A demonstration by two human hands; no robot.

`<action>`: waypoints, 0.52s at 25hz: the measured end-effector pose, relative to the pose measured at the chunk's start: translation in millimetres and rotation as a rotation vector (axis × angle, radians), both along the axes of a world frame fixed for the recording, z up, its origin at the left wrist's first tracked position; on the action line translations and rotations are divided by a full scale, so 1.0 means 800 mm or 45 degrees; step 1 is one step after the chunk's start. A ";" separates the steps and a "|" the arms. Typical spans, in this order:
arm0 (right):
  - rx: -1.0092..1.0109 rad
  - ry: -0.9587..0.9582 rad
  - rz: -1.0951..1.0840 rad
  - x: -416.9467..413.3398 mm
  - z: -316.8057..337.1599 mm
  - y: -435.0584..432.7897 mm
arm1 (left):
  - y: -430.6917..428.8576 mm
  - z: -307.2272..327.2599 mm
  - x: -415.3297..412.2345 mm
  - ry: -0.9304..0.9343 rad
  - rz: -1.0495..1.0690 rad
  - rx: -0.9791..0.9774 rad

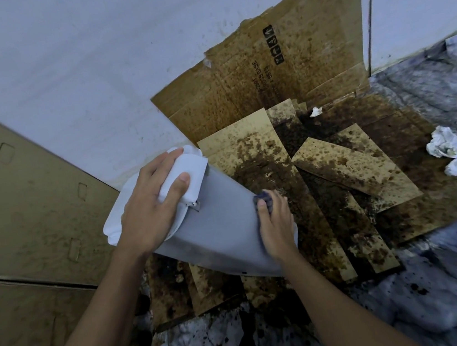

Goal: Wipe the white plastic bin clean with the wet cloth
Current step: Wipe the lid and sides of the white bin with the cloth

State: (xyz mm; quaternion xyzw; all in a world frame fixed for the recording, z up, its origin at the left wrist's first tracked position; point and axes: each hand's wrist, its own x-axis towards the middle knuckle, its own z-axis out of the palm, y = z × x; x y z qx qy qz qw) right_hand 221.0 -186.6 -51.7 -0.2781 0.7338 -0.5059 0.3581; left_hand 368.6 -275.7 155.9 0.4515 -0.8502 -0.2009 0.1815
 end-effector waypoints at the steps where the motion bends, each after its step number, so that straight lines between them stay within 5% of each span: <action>1: 0.043 -0.020 -0.053 0.000 -0.014 0.007 | 0.001 -0.001 -0.001 0.004 -0.004 -0.001; 13: 0.100 -0.275 -0.253 0.045 -0.058 0.063 | 0.010 -0.002 -0.010 -0.012 -0.010 -0.011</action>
